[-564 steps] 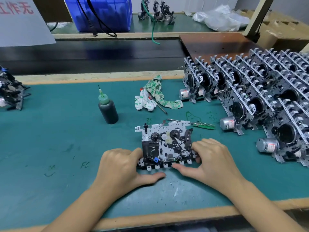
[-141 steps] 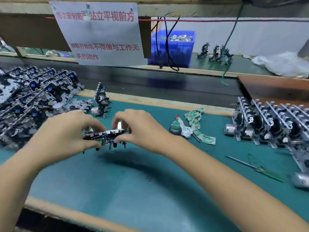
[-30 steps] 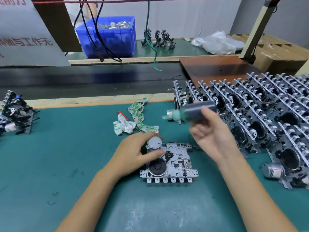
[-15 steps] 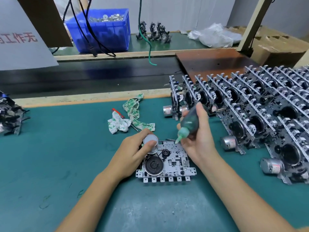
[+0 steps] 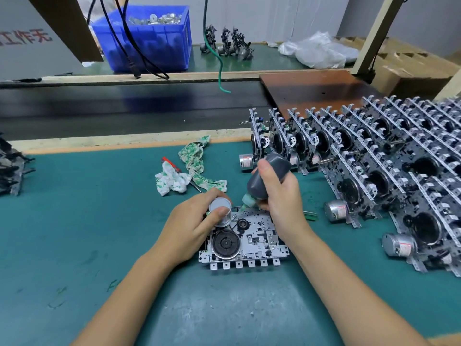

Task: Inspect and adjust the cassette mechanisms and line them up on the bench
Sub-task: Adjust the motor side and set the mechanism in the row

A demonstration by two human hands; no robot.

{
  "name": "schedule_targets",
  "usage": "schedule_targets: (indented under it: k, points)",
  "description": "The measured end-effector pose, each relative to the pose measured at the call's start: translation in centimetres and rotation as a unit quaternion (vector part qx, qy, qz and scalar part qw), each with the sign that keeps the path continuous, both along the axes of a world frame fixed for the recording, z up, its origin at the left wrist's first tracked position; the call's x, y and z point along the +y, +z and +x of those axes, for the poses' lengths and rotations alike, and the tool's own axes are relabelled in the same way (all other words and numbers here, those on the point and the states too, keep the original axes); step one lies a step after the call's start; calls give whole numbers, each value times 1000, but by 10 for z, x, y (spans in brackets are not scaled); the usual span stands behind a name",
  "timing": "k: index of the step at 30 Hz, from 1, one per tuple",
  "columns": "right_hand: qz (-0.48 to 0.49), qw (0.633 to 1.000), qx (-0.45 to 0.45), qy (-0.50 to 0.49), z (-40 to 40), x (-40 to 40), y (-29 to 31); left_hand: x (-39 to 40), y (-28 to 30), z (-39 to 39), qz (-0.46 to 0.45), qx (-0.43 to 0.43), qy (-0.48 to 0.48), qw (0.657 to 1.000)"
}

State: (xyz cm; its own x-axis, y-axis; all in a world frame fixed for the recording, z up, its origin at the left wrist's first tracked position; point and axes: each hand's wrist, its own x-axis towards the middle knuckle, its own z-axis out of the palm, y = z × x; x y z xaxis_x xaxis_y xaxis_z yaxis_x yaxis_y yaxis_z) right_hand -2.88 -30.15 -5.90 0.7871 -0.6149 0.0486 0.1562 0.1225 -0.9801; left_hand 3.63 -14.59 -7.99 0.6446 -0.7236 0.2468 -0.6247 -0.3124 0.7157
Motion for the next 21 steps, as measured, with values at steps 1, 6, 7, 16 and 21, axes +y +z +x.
schedule_targets:
  k: [1, 6, 7, 16, 21]
  points:
    - [0, 1000, -3, 0, 0, 0, 0, 0, 0, 0, 1, -3, 1, 1000]
    - [-40, 999, 1, 10, -1, 1, -2, -1, 0, -1, 4, -11, 5, 1000]
    - [-47, 999, 1, 11, -1, 1, -2, -1, 0, 0, 5, -11, 5, 1000]
    - [-67, 998, -3, 7, 0, 1, -5, -1, 0, -1, 10, -12, 9, 1000]
    - [-64, 998, 7, 1, 0, 1, -3, 0, -1, -1, 7, -15, 11, 1000]
